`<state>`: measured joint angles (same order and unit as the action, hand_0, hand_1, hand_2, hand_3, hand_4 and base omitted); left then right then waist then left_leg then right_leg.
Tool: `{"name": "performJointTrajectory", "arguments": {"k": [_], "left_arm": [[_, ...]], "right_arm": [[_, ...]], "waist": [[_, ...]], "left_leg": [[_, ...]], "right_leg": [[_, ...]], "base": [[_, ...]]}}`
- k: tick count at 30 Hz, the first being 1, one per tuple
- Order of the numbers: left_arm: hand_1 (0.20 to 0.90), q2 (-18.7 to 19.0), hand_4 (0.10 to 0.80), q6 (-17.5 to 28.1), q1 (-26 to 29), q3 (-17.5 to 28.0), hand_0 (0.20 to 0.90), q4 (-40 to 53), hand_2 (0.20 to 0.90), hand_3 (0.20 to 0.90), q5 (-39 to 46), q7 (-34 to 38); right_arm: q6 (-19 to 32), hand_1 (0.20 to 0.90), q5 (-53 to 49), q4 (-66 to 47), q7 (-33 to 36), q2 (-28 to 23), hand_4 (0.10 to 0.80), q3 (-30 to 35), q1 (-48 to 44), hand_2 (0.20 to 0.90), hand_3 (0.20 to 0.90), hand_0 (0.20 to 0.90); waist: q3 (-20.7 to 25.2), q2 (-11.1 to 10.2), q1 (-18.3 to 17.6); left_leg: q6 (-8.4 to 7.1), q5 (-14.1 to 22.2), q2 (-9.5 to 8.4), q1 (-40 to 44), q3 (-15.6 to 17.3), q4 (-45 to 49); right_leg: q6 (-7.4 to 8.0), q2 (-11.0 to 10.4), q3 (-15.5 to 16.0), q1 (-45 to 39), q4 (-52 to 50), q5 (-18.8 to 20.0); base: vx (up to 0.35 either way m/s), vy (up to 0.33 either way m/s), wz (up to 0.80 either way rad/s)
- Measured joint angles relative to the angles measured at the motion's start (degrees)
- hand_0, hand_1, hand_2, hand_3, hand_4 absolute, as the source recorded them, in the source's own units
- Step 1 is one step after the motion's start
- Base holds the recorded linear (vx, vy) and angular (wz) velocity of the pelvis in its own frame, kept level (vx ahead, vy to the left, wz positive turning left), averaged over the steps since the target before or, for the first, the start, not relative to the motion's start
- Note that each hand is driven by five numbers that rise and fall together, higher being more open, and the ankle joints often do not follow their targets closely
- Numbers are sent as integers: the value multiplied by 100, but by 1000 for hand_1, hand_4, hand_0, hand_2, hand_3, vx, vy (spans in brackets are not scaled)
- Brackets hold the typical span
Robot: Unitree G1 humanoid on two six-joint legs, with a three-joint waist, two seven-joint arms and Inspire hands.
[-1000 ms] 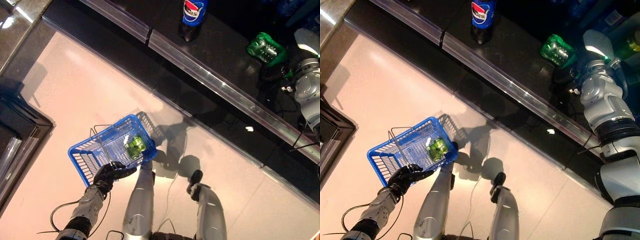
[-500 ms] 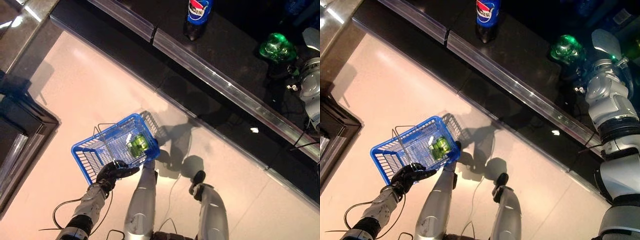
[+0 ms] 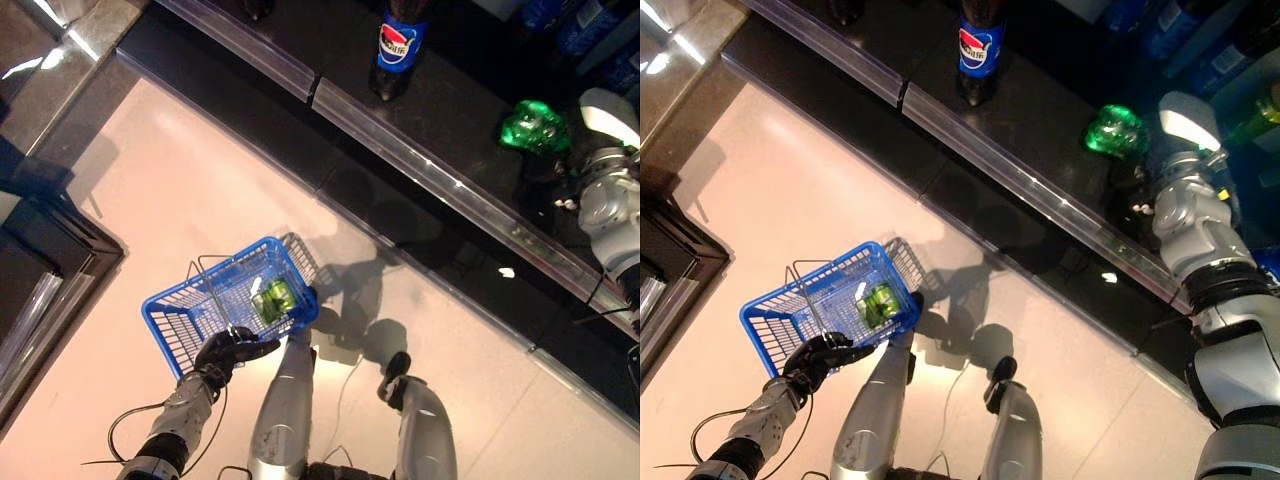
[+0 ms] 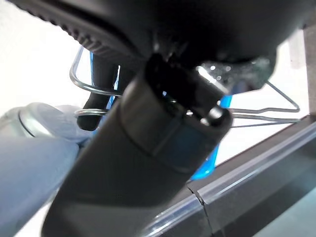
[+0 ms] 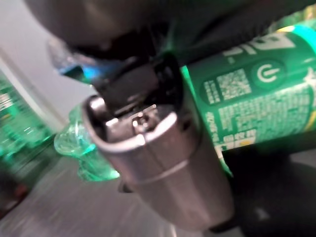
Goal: Pick up the drink and place into the basket.
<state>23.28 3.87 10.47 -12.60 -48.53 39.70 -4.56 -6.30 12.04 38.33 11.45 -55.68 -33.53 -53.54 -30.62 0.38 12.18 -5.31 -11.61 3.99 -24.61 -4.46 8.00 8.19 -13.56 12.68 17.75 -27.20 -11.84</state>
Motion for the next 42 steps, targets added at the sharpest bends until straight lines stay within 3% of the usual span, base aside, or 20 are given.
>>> {"name": "performJointTrajectory", "arguments": {"k": [4,10,19,26,34,42], "left_arm": [[300,-6,100,8,-81,18,300,-5,300,200,-3,4],[300,-146,100,53,-313,287,300,-13,300,200,-10,-7],[300,-442,100,217,-664,532,300,21,300,200,-16,-145],[300,-445,100,402,-1011,679,300,450,300,200,-71,-280],[300,-396,100,409,-1351,718,300,1610,300,200,-65,-405],[300,-247,100,183,-1703,714,300,2739,300,200,-58,-670]], "right_arm": [[16,300,82,-409,15,2,100,64,377,300,200,300],[76,300,74,-1452,68,56,100,672,1283,300,200,300],[191,300,-233,-2905,350,615,100,1863,2599,300,200,300],[506,300,-1284,-4142,248,1274,100,2492,3126,300,200,300],[820,300,-2330,-5108,-701,1746,100,2548,3823,300,200,300],[845,300,-3487,-5370,-1588,2065,100,2398,4152,300,200,300]], "waist": [[-1,1,-23],[0,-1,1],[5,-9,-58],[7,-8,-282],[29,15,-303],[89,121,-250]], "left_leg": [[26,18,16,118,-20,-61],[36,32,6,308,-59,-119],[92,107,-52,769,-65,-314],[65,173,-74,1072,-2,-344],[97,270,-64,1376,67,-414],[80,288,-64,1550,65,-427]], "right_leg": [[0,8,79,-162,75,0],[38,34,150,-479,308,47],[96,25,276,-1150,841,137],[142,34,280,-1574,1139,230],[142,39,303,-1918,1282,226],[123,41,450,-2211,1339,182]], "base": [[5,-12,5],[13,2,6],[24,15,6],[47,42,-2],[65,33,1],[26,-1,9]]}}
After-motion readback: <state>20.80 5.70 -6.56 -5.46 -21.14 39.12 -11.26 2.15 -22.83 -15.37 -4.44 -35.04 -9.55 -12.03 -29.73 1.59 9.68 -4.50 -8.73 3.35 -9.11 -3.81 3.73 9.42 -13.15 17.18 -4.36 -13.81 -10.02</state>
